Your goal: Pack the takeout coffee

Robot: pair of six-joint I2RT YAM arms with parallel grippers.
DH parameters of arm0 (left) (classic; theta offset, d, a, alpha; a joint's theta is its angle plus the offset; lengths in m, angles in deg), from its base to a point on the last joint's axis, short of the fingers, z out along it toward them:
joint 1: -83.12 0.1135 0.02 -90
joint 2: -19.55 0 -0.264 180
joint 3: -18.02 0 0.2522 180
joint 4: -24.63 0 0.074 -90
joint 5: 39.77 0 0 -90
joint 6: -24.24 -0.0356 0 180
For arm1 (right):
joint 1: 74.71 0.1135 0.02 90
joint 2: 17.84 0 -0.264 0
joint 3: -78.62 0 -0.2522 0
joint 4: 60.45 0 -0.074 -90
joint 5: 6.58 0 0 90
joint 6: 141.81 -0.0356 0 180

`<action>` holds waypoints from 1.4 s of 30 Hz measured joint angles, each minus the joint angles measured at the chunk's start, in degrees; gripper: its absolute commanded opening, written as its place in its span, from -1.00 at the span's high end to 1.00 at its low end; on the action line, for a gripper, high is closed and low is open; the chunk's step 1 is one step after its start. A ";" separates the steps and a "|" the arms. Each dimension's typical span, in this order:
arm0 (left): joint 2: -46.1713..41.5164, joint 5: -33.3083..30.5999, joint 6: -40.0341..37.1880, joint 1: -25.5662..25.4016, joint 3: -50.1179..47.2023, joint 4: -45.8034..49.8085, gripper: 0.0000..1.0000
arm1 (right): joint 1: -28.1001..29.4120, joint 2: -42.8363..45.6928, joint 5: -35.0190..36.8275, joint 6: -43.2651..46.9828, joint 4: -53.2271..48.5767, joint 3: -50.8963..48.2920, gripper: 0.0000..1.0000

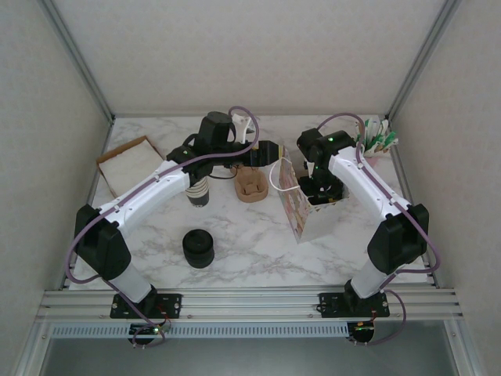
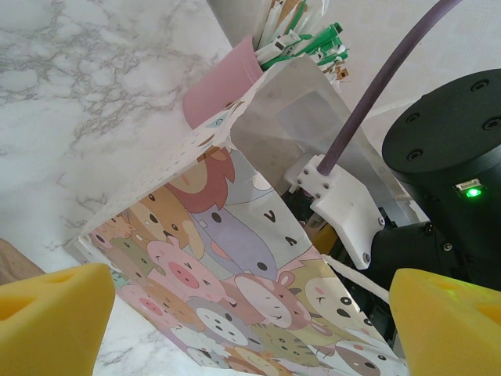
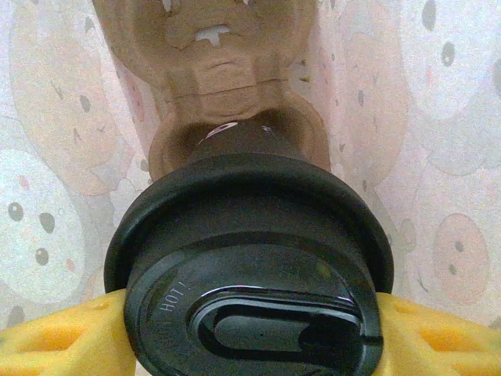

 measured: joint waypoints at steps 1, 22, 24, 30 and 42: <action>0.00 0.00 0.00 0.00 0.00 0.00 -0.81 | 0.00 0.00 0.00 0.00 0.00 0.00 -0.34; 0.00 0.00 0.00 0.00 0.00 0.00 -0.81 | -0.04 -0.63 -0.90 -0.02 0.09 0.00 -0.34; 0.00 0.00 0.00 0.00 0.00 0.00 -0.81 | -0.07 -0.76 -0.90 -0.02 0.35 0.00 -0.34; 0.00 0.00 0.00 0.00 0.17 0.07 -0.81 | -0.17 -1.42 -0.98 0.00 1.60 -0.17 -0.34; 0.00 0.00 0.00 0.00 1.01 0.44 -0.81 | -0.63 -2.29 -1.70 0.02 5.46 -3.82 -0.34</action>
